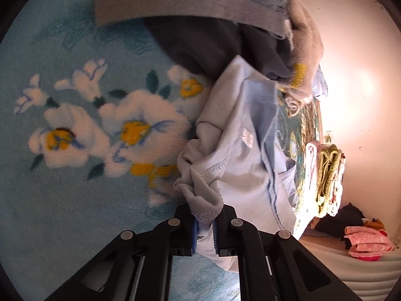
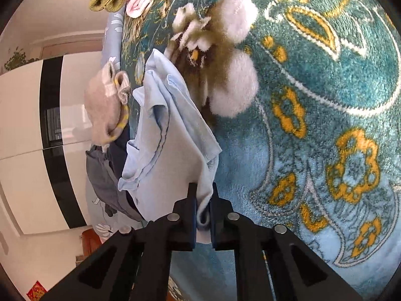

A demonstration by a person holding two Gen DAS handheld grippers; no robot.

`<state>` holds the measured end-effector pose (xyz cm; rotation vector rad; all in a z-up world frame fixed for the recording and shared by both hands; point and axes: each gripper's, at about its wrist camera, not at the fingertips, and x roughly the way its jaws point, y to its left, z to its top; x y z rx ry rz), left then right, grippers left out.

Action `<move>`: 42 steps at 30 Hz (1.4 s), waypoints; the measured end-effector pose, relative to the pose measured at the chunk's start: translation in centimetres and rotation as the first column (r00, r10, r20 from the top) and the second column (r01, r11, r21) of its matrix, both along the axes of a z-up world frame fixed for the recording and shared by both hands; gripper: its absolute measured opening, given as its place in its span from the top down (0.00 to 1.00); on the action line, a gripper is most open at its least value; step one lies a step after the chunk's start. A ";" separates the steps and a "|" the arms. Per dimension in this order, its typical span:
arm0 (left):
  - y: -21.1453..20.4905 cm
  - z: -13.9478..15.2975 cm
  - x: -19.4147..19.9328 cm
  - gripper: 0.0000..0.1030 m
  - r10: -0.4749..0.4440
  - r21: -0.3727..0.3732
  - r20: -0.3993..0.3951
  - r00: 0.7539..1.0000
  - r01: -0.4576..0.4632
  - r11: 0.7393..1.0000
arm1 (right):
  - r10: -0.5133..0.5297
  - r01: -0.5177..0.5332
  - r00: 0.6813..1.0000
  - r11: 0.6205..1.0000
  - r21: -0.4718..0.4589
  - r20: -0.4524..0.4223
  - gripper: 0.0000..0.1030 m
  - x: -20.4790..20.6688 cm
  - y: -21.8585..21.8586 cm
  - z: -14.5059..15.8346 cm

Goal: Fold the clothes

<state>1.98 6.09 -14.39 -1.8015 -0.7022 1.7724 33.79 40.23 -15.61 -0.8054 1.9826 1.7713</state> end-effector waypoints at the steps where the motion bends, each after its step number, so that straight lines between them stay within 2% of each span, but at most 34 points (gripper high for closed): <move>1: 0.1 1.1 0.0 0.92 -0.010 0.014 -0.022 1.000 0.011 1.000 | -0.002 0.002 1.000 1.000 0.001 -0.011 0.93 0.1 0.1 0.3; 4: 0.3 5.1 0.4 0.92 -0.046 0.074 -0.075 0.996 0.052 0.996 | -0.017 0.018 0.997 1.000 0.003 -0.081 0.94 0.9 0.6 1.8; 7: -0.2 9.2 1.6 0.92 -0.083 0.147 -0.122 0.989 0.101 0.984 | -0.016 0.025 0.984 0.999 0.044 -0.179 0.94 1.8 0.8 4.9; 9: -1.5 9.9 3.3 0.92 -0.117 0.132 -0.139 0.983 0.136 0.982 | -0.003 0.022 0.972 0.997 0.078 -0.236 0.94 3.0 0.4 7.1; 10: -2.4 9.2 4.1 0.92 -0.135 0.108 -0.117 0.984 0.147 0.983 | 0.002 0.023 0.967 0.995 0.093 -0.253 0.94 3.9 0.1 8.0; 12: -3.7 5.8 5.9 0.92 -0.155 0.040 -0.011 0.988 0.155 0.987 | 0.000 0.024 0.971 0.995 0.095 -0.240 0.94 6.2 -0.9 8.0; 13: -4.2 3.8 6.9 0.92 -0.159 -0.004 0.049 0.986 0.160 0.987 | 0.000 0.017 0.978 0.996 0.083 -0.207 0.94 7.3 -1.5 7.3; 15: -5.0 0.7 8.8 0.92 -0.161 -0.082 0.117 0.980 0.171 0.982 | 0.008 -0.005 0.996 1.000 0.027 -0.092 0.94 9.2 -2.8 4.5; 17: -5.9 -1.1 9.9 0.92 -0.125 -0.090 0.168 0.978 0.141 0.986 | 0.005 -0.005 1.000 0.999 -0.053 -0.003 0.94 10.2 -4.0 1.6; 18: -6.1 -1.3 9.9 0.92 -0.123 -0.086 0.180 0.976 0.140 0.986 | -0.004 0.005 1.000 0.997 -0.078 0.012 0.94 10.4 -4.3 0.9; 21: -6.5 -1.5 9.3 0.88 -0.132 -0.084 0.201 0.971 0.151 0.985 | 0.031 -0.029 0.999 0.999 -0.031 0.043 0.94 9.7 -3.9 1.9; 24: -6.5 -0.5 8.2 0.83 -0.191 -0.117 0.176 0.966 0.214 0.970 | 0.124 -0.133 0.984 0.989 0.061 0.127 0.90 7.9 -3.3 3.3; 28: -7.1 1.4 6.4 0.80 -0.238 -0.265 0.069 0.969 0.248 0.932 | 0.145 -0.178 0.964 0.975 0.131 0.224 0.89 8.0 -2.4 3.8; 32: -6.2 3.1 4.1 0.78 -0.229 -0.243 -0.024 0.973 0.216 0.946 | 0.099 -0.153 0.960 0.969 0.196 0.261 0.87 7.9 -0.5 4.9; 34: -4.5 3.7 2.8 0.77 -0.241 -0.225 -0.067 0.968 0.220 0.949 | 0.105 -0.162 0.963 0.961 0.224 0.247 0.80 6.8 0.6 5.6; 36: -2.0 4.3 1.6 0.69 -0.273 -0.216 -0.108 0.956 0.245 0.945 | 0.132 -0.193 0.962 0.947 0.255 0.237 0.75 4.9 1.4 6.3; 38: 0.7 4.9 1.1 0.59 -0.332 -0.211 -0.140 0.933 0.299 0.931 | 0.160 -0.225 0.958 0.934 0.277 0.238 0.70 2.7 2.1 6.6; 39: 2.1 5.1 0.8 0.58 -0.361 -0.208 -0.156 0.920 0.326 0.922 | 0.168 -0.236 0.955 0.930 0.283 0.245 0.69 1.6 2.3 6.6; 42: 5.3 6.1 1.0 0.57 -0.481 -0.306 -0.263 0.836 0.401 0.864 | 0.172 -0.254 0.946 0.920 0.298 0.273 0.69 -0.3 3.1 6.3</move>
